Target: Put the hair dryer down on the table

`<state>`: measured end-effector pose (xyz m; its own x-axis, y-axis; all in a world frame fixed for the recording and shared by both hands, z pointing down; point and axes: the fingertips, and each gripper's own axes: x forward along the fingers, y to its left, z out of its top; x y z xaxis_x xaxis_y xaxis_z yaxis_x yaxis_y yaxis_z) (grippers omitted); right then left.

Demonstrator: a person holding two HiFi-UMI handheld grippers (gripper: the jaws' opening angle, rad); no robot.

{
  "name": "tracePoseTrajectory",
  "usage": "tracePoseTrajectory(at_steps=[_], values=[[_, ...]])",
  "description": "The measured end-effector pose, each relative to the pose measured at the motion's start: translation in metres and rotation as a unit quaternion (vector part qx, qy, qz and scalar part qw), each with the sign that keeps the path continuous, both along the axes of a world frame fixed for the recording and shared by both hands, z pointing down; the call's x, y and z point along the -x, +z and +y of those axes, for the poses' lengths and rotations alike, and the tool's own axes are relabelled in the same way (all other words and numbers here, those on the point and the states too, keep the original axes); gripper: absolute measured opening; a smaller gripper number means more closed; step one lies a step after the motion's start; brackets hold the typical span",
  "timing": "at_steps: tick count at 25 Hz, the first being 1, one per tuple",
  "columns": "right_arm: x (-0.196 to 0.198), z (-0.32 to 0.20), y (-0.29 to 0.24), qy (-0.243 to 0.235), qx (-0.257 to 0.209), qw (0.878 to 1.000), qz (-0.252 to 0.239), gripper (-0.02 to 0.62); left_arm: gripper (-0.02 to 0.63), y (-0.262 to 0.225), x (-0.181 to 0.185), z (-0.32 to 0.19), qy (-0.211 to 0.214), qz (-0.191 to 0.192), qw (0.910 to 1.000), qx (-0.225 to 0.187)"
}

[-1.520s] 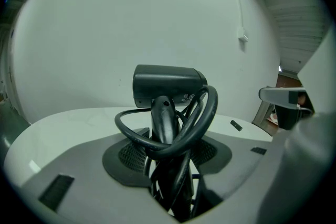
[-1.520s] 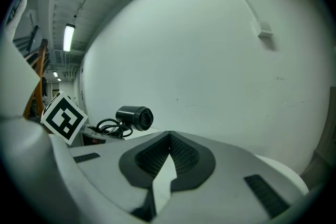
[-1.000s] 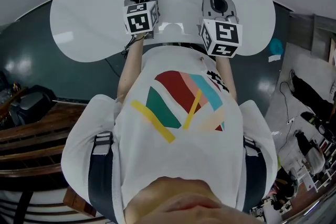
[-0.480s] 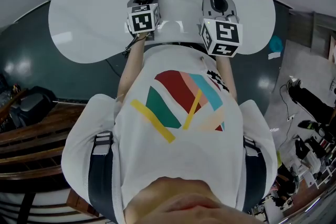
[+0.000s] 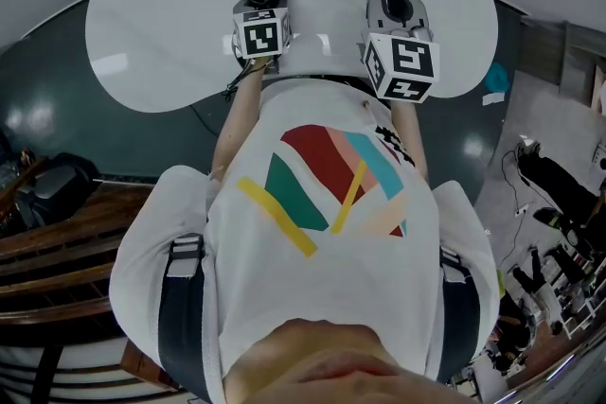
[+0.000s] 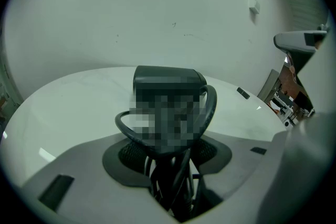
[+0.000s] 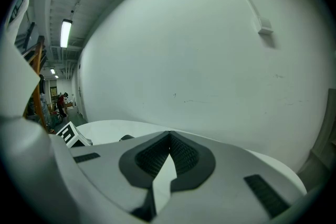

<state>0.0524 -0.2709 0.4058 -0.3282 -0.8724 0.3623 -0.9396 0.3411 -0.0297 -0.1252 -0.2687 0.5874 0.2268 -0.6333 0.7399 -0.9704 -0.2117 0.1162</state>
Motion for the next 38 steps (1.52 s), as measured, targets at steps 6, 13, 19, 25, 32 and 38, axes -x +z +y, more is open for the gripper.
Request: tracePoseTrajectory(at_steps=[6, 13, 19, 25, 32, 38], values=[[0.001, 0.001, -0.003, 0.003, -0.002, 1.000, 0.005, 0.009, 0.221, 0.003, 0.002, 0.001, 0.008, -0.009, 0.9999, 0.004], [0.004, 0.003, -0.001, -0.003, -0.003, 1.000, 0.003, 0.009, 0.222, 0.008, 0.004, -0.002, 0.006, -0.016, 0.9997, 0.017], [0.000, 0.006, -0.002, -0.001, -0.005, 1.000, -0.001, 0.009, 0.222, 0.010, 0.002, -0.001, 0.006, -0.017, 0.9995, 0.025], [-0.004, 0.011, 0.002, -0.002, -0.001, 1.000, -0.001, 0.009, 0.221, 0.012, -0.001, 0.000, 0.017, -0.018, 0.9991, 0.034], [-0.005, 0.015, 0.000, -0.005, -0.005, 1.000, 0.000, 0.009, 0.222, 0.014, -0.002, 0.000, 0.019, -0.023, 0.9989, 0.035], [-0.004, 0.018, 0.000, -0.008, -0.004, 1.000, 0.001, 0.009, 0.221, 0.015, -0.002, -0.001, 0.025, -0.031, 0.9987, 0.031]])
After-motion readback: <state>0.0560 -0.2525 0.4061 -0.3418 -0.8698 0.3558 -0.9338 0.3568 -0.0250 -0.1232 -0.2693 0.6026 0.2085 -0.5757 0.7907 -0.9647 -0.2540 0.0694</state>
